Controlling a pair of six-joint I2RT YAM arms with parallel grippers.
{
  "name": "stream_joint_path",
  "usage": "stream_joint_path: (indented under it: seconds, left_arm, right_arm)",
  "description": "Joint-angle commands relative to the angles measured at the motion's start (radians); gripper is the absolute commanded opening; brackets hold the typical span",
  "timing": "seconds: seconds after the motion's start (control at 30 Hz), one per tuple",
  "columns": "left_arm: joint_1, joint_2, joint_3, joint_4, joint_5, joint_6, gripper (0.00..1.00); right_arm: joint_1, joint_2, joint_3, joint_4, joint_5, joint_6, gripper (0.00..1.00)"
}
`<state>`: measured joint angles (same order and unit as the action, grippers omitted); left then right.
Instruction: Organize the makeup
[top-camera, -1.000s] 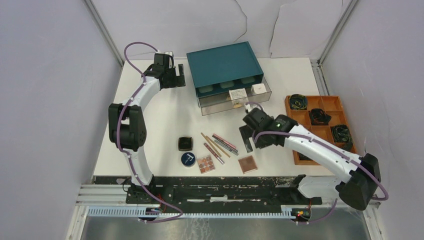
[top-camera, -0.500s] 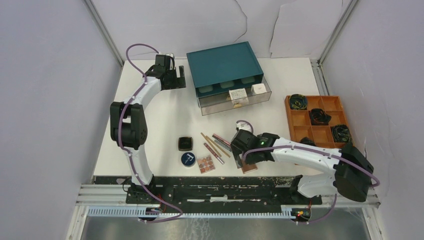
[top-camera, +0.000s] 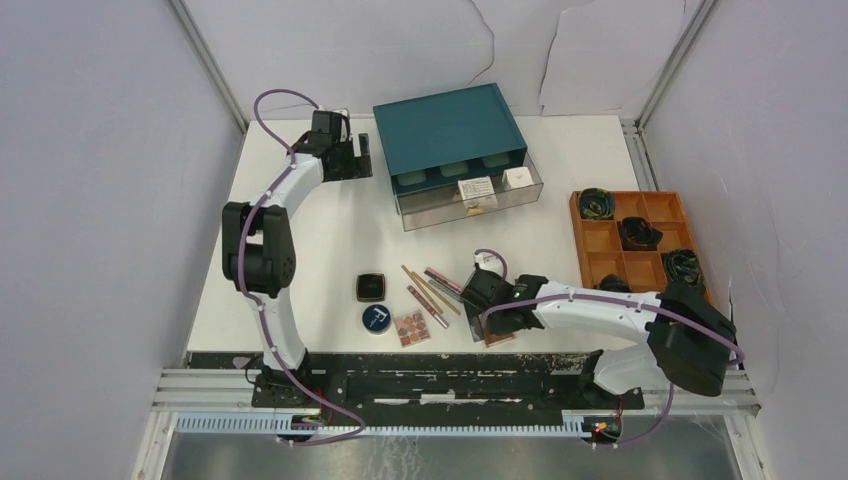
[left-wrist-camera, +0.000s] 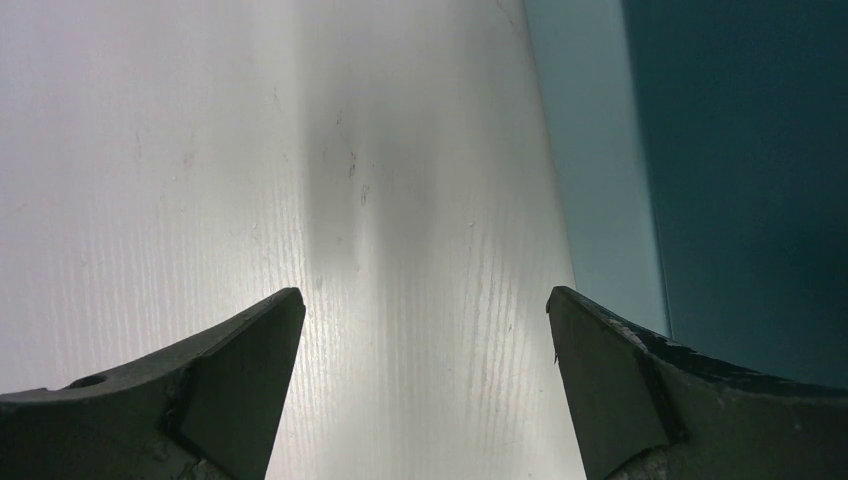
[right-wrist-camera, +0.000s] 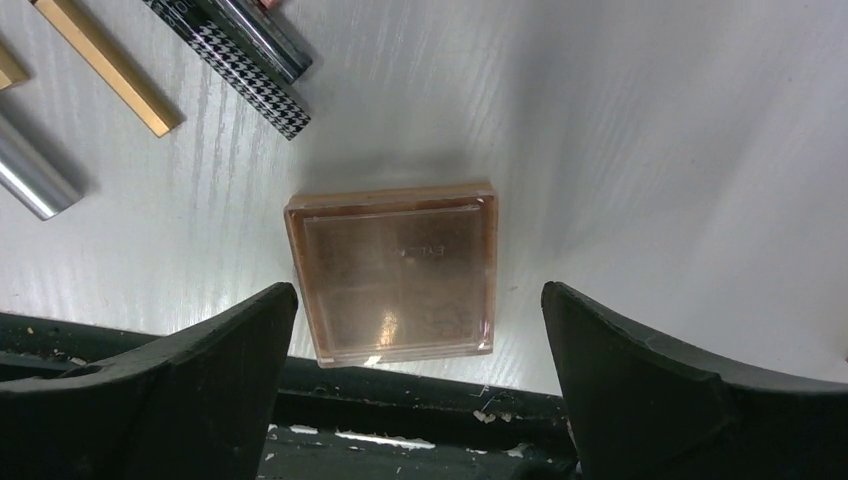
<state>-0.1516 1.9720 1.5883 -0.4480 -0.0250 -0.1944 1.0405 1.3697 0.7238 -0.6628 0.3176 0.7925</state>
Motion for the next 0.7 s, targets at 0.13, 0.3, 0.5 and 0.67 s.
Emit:
stream_joint_path:
  seconds: [0.13, 0.3, 0.5, 0.67]
  left_arm:
    - [0.005, 0.001, 0.033, 0.02, -0.013, 0.019, 0.98]
    - [0.005, -0.001, 0.03, 0.021, -0.016, 0.023, 0.98]
    - [0.007, -0.004, 0.025, 0.021, -0.018, 0.023, 0.98]
    - [0.007, -0.008, 0.027, 0.02, -0.019, 0.023, 0.98]
  right_arm:
    - [0.001, 0.109, 0.013, 0.093, -0.004, -0.019, 1.0]
    - [0.002, 0.142, 0.001, 0.105, 0.008, -0.012, 0.92]
    - [0.002, 0.123, -0.003, 0.051, 0.049, 0.0, 0.6]
    - [0.002, 0.089, 0.031, -0.03, 0.096, -0.007, 0.44]
